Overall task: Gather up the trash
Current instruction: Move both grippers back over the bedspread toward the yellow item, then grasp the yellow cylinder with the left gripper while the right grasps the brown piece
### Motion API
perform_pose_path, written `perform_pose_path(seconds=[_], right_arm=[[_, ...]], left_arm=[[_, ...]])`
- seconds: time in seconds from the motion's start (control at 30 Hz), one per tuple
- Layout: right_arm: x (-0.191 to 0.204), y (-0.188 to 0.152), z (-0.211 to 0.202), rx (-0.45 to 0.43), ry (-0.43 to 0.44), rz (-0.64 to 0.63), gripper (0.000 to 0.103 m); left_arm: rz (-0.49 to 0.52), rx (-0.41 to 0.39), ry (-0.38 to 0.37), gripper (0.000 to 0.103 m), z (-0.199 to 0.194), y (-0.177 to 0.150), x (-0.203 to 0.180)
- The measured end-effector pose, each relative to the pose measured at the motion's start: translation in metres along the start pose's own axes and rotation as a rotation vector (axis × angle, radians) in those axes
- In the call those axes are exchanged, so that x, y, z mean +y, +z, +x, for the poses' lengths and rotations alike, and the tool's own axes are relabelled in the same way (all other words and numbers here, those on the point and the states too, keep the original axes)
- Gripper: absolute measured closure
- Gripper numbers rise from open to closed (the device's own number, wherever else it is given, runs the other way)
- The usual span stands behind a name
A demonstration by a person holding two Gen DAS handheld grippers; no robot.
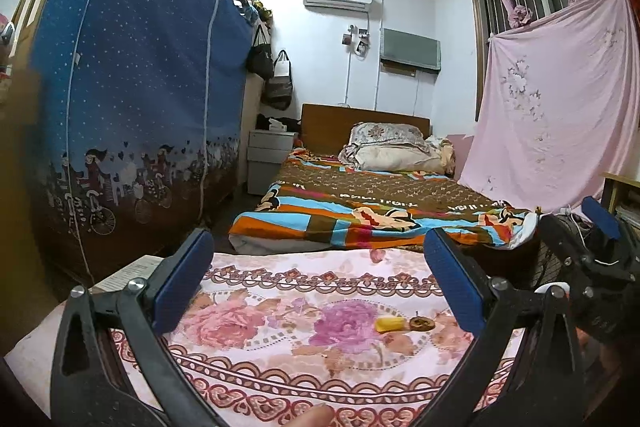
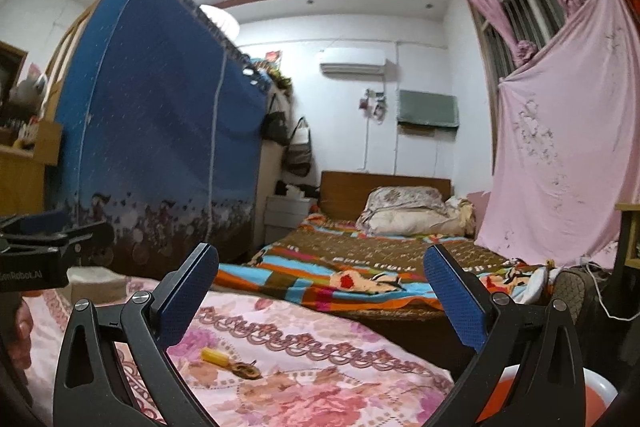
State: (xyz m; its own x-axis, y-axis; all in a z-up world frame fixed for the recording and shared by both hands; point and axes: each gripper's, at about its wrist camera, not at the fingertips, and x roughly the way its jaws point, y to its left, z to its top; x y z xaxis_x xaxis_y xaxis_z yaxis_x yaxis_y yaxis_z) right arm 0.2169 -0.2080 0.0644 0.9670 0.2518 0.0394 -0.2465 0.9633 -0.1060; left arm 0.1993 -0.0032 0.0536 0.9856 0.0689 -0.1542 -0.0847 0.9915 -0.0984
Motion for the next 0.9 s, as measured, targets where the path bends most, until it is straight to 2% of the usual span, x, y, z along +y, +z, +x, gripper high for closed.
perform_pose_path(seconds=[0.2,0.33,0.43,0.57,0.7,0.9], right_arm=[[-0.002,-0.006,0.026,0.133,0.030,0.021,0.000],[-0.007,-0.016,0.053,0.281,0.065,0.057,0.003],[-0.008,-0.028,0.072,0.413,0.103,0.086,0.022],[-0.009,-0.043,0.093,0.560,0.174,0.126,0.033],[-0.004,-0.054,0.103,0.657,0.235,0.136,0.049],[0.016,-0.065,0.115,0.756,0.308,0.066,0.062]], left_arm=[[-0.003,0.070,-0.021,0.011,0.019,-0.003,0.003],[-0.012,0.158,-0.034,0.013,0.036,-0.009,0.003],[-0.008,0.231,-0.033,0.019,0.049,-0.015,0.002],[-0.019,0.330,-0.039,0.029,0.066,-0.024,0.003],[-0.042,0.412,-0.058,0.041,0.078,-0.031,0.006],[-0.065,0.474,-0.084,0.051,0.087,-0.038,0.008]])
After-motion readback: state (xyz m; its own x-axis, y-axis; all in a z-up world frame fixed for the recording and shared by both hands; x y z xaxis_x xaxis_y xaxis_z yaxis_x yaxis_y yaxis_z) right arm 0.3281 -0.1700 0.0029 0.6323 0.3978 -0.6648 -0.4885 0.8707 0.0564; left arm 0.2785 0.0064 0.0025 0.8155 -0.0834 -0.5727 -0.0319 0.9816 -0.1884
